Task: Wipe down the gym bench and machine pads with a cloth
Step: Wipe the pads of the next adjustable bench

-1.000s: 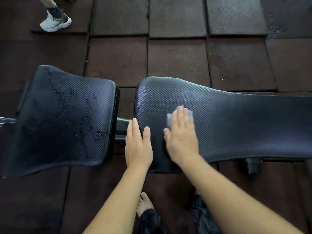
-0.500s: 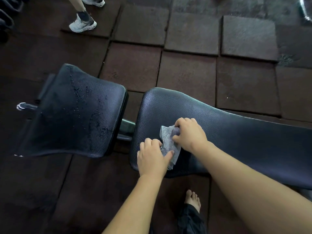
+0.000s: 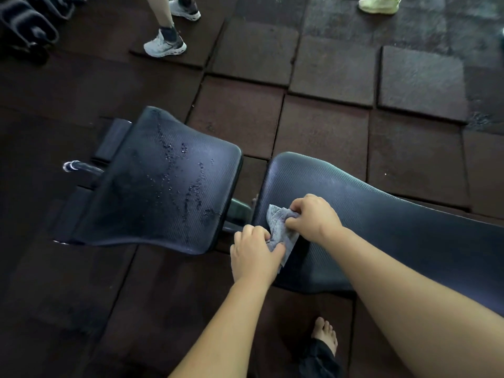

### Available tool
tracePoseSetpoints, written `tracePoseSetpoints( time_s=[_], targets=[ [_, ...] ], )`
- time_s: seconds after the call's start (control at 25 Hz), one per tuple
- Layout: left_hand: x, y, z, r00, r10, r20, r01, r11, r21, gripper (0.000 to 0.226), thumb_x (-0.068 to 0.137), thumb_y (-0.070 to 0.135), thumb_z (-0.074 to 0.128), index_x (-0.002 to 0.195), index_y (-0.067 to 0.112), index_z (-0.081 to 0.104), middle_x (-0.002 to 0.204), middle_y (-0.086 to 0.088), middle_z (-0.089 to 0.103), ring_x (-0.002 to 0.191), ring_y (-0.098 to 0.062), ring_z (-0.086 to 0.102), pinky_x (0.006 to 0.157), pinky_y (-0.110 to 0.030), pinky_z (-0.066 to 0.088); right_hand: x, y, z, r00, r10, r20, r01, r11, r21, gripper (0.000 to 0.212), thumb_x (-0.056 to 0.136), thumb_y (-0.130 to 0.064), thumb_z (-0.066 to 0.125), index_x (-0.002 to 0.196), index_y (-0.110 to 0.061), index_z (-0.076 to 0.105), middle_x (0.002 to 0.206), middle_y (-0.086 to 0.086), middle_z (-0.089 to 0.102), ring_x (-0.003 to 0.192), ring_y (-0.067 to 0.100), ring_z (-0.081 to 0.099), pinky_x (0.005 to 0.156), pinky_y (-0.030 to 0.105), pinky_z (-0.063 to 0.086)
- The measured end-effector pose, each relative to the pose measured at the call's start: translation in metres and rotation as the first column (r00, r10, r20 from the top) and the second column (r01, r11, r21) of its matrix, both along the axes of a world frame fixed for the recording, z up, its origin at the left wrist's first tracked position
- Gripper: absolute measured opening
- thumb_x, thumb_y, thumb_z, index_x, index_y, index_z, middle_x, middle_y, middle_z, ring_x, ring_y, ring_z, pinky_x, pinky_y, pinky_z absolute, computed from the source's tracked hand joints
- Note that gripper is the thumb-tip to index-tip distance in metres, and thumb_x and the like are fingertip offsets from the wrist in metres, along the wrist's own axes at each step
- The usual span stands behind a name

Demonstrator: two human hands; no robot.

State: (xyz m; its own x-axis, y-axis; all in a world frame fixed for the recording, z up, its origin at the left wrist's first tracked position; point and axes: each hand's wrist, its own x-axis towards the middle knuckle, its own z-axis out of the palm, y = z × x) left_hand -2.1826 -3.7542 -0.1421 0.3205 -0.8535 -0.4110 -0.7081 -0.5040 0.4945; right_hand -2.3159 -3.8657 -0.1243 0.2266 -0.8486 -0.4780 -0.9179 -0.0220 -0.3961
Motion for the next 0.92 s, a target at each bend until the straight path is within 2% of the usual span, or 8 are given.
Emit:
tracePoseSetpoints(
  time_s=[0.16,0.28,0.48,0.6,0.72,0.8,0.84,0.92],
  targets=[
    [0.067,-0.009,0.015,0.988,0.033,-0.148,-0.034,0.999,-0.004,0.022,0.082,0.045,0.067,0.097,0.035,0.054,0.105,0.009,0.063,0.106,-0.022,0.058,0.094,-0.042,0.047,0.066,-0.007,0.023,0.995,-0.078,0.061,0.079,0.997,-0.003,0.005,0.078,-0.027,0.064,0.076,-0.022,0.065,0.076,-0.004,0.068,0.08,0.021,0.065,0.072,0.035,0.057],
    [0.103,-0.024,0.018,0.98,0.077,-0.181,-0.087,0.995,-0.047,0.025,0.084,0.045,0.07,0.099,0.034,0.053,0.102,0.004,0.067,0.102,-0.026,0.061,0.089,-0.044,0.05,0.11,-0.026,0.034,0.991,-0.094,0.094,0.098,0.994,-0.041,0.009,0.078,-0.023,0.064,0.084,-0.027,0.068,0.082,-0.004,0.072,0.085,0.022,0.066,0.075,0.034,0.055],
    [0.156,-0.068,0.001,0.979,0.131,-0.153,-0.153,0.979,-0.137,0.033,0.087,0.04,0.072,0.115,0.032,0.055,0.096,0.002,0.066,0.093,-0.027,0.063,0.079,-0.04,0.05,0.17,-0.082,0.023,0.991,-0.069,0.115,0.083,0.99,-0.116,0.033,0.086,-0.021,0.063,0.118,-0.023,0.07,0.105,0.004,0.074,0.102,0.028,0.066,0.086,0.036,0.054],
    [0.181,-0.099,-0.015,0.986,0.115,-0.121,-0.129,0.985,-0.111,0.037,0.09,0.044,0.07,0.124,0.035,0.057,0.102,0.002,0.064,0.097,-0.024,0.061,0.082,-0.037,0.048,0.194,-0.118,0.003,0.996,-0.01,0.091,0.023,0.989,-0.144,0.038,0.086,-0.019,0.062,0.124,-0.022,0.066,0.113,0.007,0.072,0.109,0.031,0.064,0.089,0.039,0.053],
    [0.204,-0.118,-0.027,0.999,0.026,-0.028,-0.029,0.993,-0.115,0.036,0.093,0.045,0.065,0.127,0.032,0.063,0.112,0.003,0.064,0.11,-0.023,0.054,0.09,-0.039,0.049,0.21,-0.126,-0.021,0.993,0.077,0.084,-0.052,0.962,-0.27,0.047,0.09,-0.018,0.063,0.137,-0.014,0.059,0.135,0.01,0.058,0.13,0.033,0.049,0.103,0.044,0.047],
    [0.221,-0.12,-0.028,0.999,-0.01,0.034,0.017,0.979,-0.203,0.032,0.096,0.044,0.06,0.122,0.029,0.068,0.113,0.004,0.064,0.11,-0.023,0.052,0.091,-0.04,0.049,0.214,-0.11,-0.035,0.976,0.169,0.141,-0.11,0.93,-0.351,0.052,0.096,-0.028,0.062,0.143,-0.006,0.054,0.152,0.016,0.046,0.146,0.036,0.035,0.119,0.048,0.035],
    [0.232,-0.119,-0.029,0.998,-0.013,0.058,0.028,0.965,-0.263,0.032,0.096,0.043,0.056,0.12,0.027,0.07,0.114,0.003,0.065,0.109,-0.023,0.052,0.092,-0.04,0.049,0.215,-0.098,-0.042,0.965,0.22,0.142,-0.161,0.925,-0.344,0.06,0.099,-0.038,0.056,0.148,-0.005,0.049,0.161,0.017,0.036,0.153,0.035,0.025,0.125,0.047,0.025],
    [0.261,-0.121,-0.033,0.993,-0.007,0.114,0.047,0.936,-0.35,0.039,0.096,0.044,0.049,0.12,0.024,0.072,0.118,0.003,0.067,0.11,-0.024,0.053,0.097,-0.042,0.048,0.224,-0.081,-0.055,0.958,0.278,0.072,-0.25,0.929,-0.272,0.08,0.099,-0.059,0.03,0.16,-0.006,0.03,0.171,0.014,0.013,0.159,0.029,0.005,0.129,0.042,0.008]
  ],
)
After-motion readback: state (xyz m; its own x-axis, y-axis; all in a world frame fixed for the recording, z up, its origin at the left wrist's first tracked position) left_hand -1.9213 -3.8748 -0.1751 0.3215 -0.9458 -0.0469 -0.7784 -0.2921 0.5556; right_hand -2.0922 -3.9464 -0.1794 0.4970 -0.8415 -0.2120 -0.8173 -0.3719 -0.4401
